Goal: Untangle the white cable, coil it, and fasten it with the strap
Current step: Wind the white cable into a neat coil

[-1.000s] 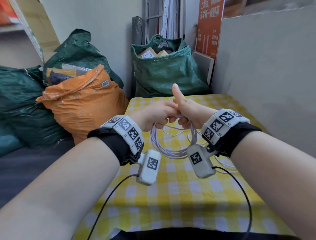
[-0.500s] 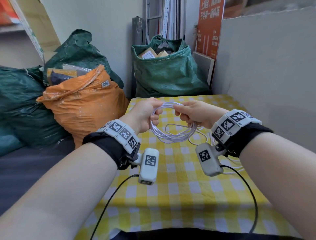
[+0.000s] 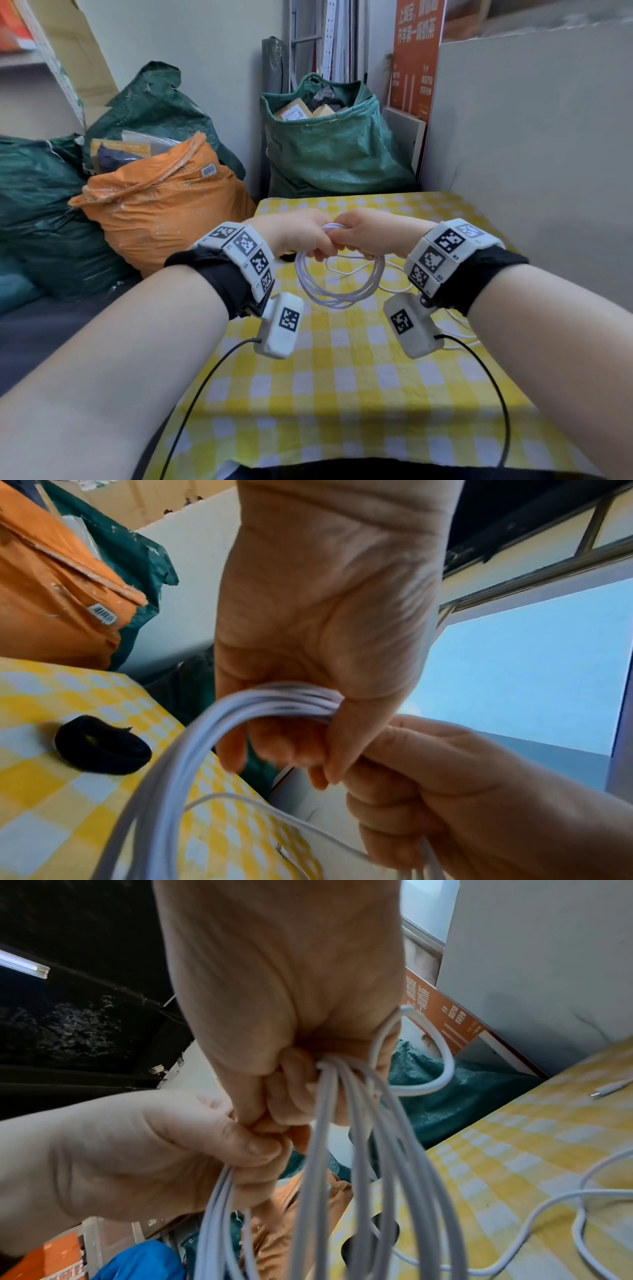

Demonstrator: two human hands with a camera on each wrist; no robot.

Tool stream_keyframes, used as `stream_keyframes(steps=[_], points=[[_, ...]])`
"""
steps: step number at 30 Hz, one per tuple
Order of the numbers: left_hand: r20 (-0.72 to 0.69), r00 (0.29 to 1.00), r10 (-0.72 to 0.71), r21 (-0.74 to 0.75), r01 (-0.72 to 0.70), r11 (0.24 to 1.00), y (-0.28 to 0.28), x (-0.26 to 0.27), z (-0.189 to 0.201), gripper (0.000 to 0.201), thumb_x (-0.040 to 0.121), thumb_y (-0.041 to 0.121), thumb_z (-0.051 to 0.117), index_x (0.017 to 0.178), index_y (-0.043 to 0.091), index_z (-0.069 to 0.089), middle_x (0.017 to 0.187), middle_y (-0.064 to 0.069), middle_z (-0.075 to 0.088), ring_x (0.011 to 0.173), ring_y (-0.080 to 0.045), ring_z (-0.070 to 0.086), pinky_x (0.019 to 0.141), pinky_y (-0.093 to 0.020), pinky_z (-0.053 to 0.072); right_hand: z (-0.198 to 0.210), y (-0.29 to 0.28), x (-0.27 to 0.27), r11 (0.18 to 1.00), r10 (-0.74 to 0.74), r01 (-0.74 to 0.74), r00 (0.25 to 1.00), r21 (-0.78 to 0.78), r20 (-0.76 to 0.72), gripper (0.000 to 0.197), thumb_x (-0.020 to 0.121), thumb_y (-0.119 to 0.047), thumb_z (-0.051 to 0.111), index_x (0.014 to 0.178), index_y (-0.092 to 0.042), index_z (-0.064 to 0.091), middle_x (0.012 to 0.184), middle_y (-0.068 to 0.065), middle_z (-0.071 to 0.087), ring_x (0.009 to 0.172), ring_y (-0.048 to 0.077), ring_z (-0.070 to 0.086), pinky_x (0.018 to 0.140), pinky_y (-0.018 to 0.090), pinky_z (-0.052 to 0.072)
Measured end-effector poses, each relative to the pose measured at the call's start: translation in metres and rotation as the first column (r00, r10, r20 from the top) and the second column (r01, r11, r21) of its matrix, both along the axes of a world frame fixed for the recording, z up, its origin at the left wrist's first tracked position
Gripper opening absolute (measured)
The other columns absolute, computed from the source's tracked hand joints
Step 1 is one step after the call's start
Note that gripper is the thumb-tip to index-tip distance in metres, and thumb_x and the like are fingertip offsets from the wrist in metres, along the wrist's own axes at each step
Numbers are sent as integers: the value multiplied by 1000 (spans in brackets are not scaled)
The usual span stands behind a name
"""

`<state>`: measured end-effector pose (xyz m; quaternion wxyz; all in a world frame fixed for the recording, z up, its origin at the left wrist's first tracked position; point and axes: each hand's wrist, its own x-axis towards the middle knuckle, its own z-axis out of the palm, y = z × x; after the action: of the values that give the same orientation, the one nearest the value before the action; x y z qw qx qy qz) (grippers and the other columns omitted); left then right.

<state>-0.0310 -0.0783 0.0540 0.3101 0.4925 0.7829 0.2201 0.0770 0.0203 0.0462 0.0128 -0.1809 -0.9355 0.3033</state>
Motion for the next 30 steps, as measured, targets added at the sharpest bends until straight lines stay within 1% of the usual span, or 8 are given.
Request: stream_keyframes(steps=[6, 10, 14, 16, 21, 24, 28, 30], points=[[75, 989, 130, 102, -137, 985, -2, -2, -13, 11, 88, 4, 55, 80, 12, 57, 55, -1, 28, 46, -14, 24, 40, -21, 22, -5, 8, -1, 1000, -12, 11, 999, -14, -36, 25, 93, -34, 53, 77, -15, 52, 64, 0, 54, 54, 17, 50, 56, 29, 45], [23, 964, 265, 142, -265, 954, -2, -8, -12, 17, 87, 12, 61, 71, 14, 56, 56, -3, 27, 46, -17, 25, 43, -23, 23, -7, 15, -1, 992, -21, 19, 1000, 128, 17, 17, 91, -28, 56, 84, -14, 62, 73, 0, 66, 69, 17, 61, 65, 29, 47], [-36, 936, 351, 157, -341, 927, -8, -18, -10, 11, 86, 18, 62, 84, 7, 62, 58, -3, 32, 47, -18, 29, 45, -24, 28, -12, 19, 0, 988, -38, 30, 998, 153, 51, 34, 93, -46, 51, 74, -19, 60, 71, -8, 62, 63, 9, 55, 58, 22, 40], [-40, 921, 387, 170, -376, 911, -11, -25, -11, 18, 87, 16, 60, 95, 0, 64, 57, -3, 32, 45, -20, 28, 45, -24, 27, -14, 22, 0, 989, -62, 54, 996, 135, 56, 42, 97, -48, 41, 83, -15, 64, 72, -6, 62, 62, 8, 52, 57, 21, 38], [-41, 859, 511, 164, -499, 851, -20, -44, -12, 23, 87, 11, 57, 105, -4, 63, 62, -6, 31, 48, -20, 25, 44, -25, 25, -18, 36, 7, 943, -193, 182, 981, 279, 16, 26, 94, -29, 51, 95, -14, 72, 76, -1, 61, 57, 12, 48, 49, 24, 36], [-21, 832, 555, 182, -542, 820, -20, -46, -13, 22, 87, 8, 58, 104, -5, 64, 62, -5, 32, 50, -21, 26, 45, -25, 26, -16, 36, 8, 900, -260, 258, 965, 351, -43, 21, 91, -22, 55, 99, -13, 71, 94, 7, 69, 78, 22, 61, 64, 29, 49], [-9, 803, 596, 211, -581, 786, -16, -42, -11, 17, 87, 5, 57, 100, -3, 65, 63, -5, 32, 51, -21, 29, 45, -24, 27, -16, 32, 3, 926, -329, 343, 938, 158, -108, 15, 92, -8, 51, 92, -8, 66, 84, 6, 68, 68, 21, 69, 73, 34, 59], [-6, 801, 598, 214, -583, 784, -17, -40, -9, 13, 88, 5, 55, 96, -1, 65, 63, -5, 32, 51, -21, 29, 45, -25, 27, -14, 32, 1, 910, -375, 388, 921, 146, -107, 18, 89, -1, 53, 91, -10, 68, 92, 8, 70, 82, 25, 70, 81, 37, 57]])
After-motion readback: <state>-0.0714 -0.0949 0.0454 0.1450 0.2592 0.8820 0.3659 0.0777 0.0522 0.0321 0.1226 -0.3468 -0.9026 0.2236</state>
